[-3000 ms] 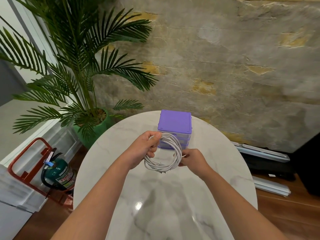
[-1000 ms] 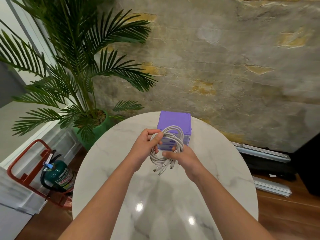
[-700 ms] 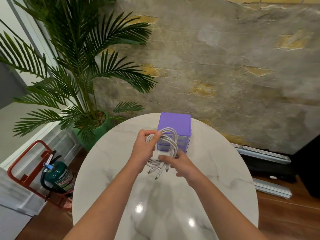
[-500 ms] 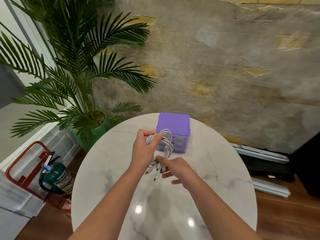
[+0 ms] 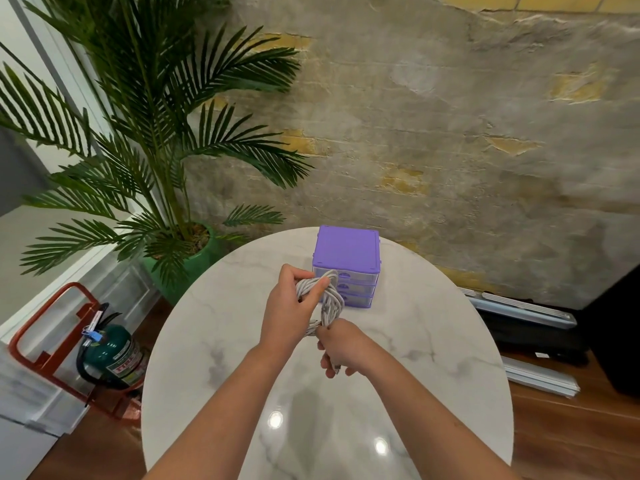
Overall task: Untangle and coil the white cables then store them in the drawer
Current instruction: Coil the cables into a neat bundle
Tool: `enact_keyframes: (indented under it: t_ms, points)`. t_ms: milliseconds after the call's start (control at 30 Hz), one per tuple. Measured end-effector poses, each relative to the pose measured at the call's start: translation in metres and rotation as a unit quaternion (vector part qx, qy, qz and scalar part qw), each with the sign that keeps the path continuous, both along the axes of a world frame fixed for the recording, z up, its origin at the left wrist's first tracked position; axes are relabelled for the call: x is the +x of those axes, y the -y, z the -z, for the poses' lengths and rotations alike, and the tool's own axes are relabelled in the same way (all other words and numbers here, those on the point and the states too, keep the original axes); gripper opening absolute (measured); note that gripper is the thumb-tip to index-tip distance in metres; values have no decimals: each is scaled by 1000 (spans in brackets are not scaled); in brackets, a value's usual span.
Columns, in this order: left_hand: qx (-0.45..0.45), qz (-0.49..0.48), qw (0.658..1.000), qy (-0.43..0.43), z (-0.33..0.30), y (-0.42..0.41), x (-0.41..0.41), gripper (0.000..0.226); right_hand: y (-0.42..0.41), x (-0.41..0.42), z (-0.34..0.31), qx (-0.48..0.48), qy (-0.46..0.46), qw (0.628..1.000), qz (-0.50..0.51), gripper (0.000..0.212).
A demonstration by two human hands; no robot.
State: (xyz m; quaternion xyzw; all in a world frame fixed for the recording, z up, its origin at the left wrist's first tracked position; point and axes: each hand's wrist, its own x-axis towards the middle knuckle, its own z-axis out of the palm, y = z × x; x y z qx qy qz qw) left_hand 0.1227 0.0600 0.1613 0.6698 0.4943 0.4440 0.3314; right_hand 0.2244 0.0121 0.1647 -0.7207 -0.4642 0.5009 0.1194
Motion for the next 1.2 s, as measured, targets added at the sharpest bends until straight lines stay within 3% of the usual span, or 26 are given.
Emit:
enact_keyframes:
  t_ms: [167, 333, 433, 533, 633, 767, 867, 1033, 1200]
  points:
    - [20, -39, 999, -3, -1, -12, -10, 31, 3, -3, -10, 11, -34, 999, -10, 21]
    - [-2, -91, 996, 22, -3, -25, -16, 28, 13, -4, -5, 0, 6, 997, -81, 14]
    - [-32, -111, 991, 68, -6, -25, -12, 29, 8, -3, 9, 18, 1, 998, -61, 25]
    - [-105, -94, 976, 166, -9, -23, -8, 30, 0, 2, 10, 54, -50, 997, 30, 18]
    - [-198, -19, 945, 260, -12, -20, -7, 26, -2, 8, 7, 78, -113, 985, 108, 8]
    - [-312, 66, 908, 272, -12, -23, -17, 19, 0, 11, 14, 51, -127, 983, 121, 13]
    - [-405, 76, 877, 248, -15, -27, -23, 24, 2, 14, 25, 56, -99, 983, 141, 19]
    - [-321, -14, 925, 202, -3, -29, -11, 38, 1, 9, 27, 89, -25, 990, 110, 28]
    - [-259, -168, 928, 208, 5, -29, -3, 49, 4, 2, 22, 150, 102, 981, 65, 51]
